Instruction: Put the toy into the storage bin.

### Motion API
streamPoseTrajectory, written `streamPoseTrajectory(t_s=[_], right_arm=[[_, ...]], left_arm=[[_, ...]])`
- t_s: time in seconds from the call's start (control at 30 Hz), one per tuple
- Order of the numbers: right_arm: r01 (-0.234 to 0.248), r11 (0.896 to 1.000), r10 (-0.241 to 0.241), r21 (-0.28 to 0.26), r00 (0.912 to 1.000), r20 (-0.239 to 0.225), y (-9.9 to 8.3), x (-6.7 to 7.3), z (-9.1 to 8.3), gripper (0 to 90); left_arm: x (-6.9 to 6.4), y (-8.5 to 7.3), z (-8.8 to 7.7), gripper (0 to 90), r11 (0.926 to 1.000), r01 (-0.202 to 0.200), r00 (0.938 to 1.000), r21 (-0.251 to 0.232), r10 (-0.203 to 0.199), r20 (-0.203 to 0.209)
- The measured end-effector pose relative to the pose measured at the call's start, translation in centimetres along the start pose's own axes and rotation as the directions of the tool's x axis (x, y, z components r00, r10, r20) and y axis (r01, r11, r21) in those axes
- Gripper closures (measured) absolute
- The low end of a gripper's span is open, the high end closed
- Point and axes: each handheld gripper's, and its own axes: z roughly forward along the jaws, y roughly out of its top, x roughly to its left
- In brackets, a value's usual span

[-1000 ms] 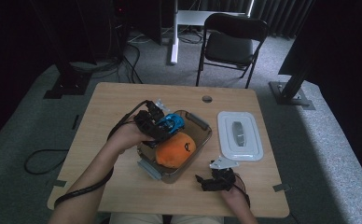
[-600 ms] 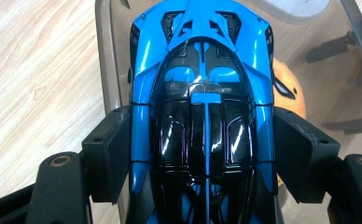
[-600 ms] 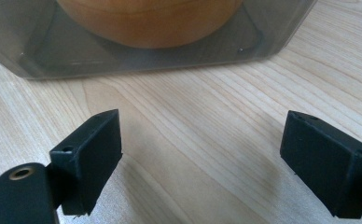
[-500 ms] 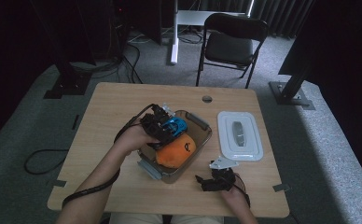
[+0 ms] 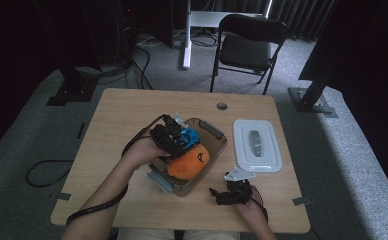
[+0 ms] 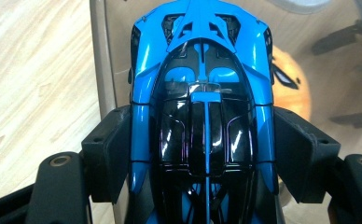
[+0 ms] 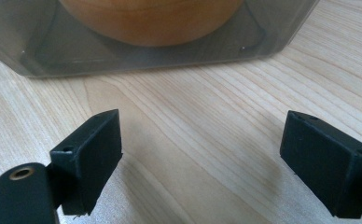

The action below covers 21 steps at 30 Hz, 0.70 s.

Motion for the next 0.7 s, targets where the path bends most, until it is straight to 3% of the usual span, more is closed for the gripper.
streamPoseTrajectory(t_s=[0.2, 0.27, 0.3, 0.43, 0.6, 0.7], right_arm=[[-0.001, 1.000, 0.001, 0.001, 1.0000, -0.002, 0.0, 0.0, 0.0, 12.4], [-0.001, 1.000, 0.001, 0.003, 1.0000, -0.004, 0.0, 0.0, 0.0, 12.4], [-0.001, 1.000, 0.001, 0.004, 1.0000, -0.005, 0.0, 0.0, 0.0, 12.4], [-0.001, 1.000, 0.001, 0.003, 1.0000, -0.005, 0.0, 0.0, 0.0, 12.4], [-0.001, 1.000, 0.001, 0.002, 1.0000, -0.007, 0.0, 0.0, 0.0, 12.4], [-0.002, 1.000, 0.002, 0.002, 1.0000, -0.006, 0.0, 0.0, 0.0, 12.4]], left_arm=[[0.1, 0.2, 0.3, 28.3, 0.9999, 0.008, 0.9998, 0.011, -0.008, 0.017], [0.1, 0.4, 0.1, 22.7, 0.9999, 0.016, 0.9982, -0.001, -0.016, 0.059], [0.1, 0.6, -0.2, 20.0, 0.9996, 0.026, 0.9947, -0.011, -0.025, 0.099], [0.0, 0.7, -0.4, 19.9, 0.9998, 0.020, 0.9953, -0.009, -0.020, 0.095], [0.6, -0.1, -0.6, 1.3, 0.9997, 0.021, 0.9957, 0.008, -0.022, 0.090], [0.9, -0.6, -0.8, 1.3, 0.9998, 0.017, 0.9955, -0.006, -0.017, 0.093]])
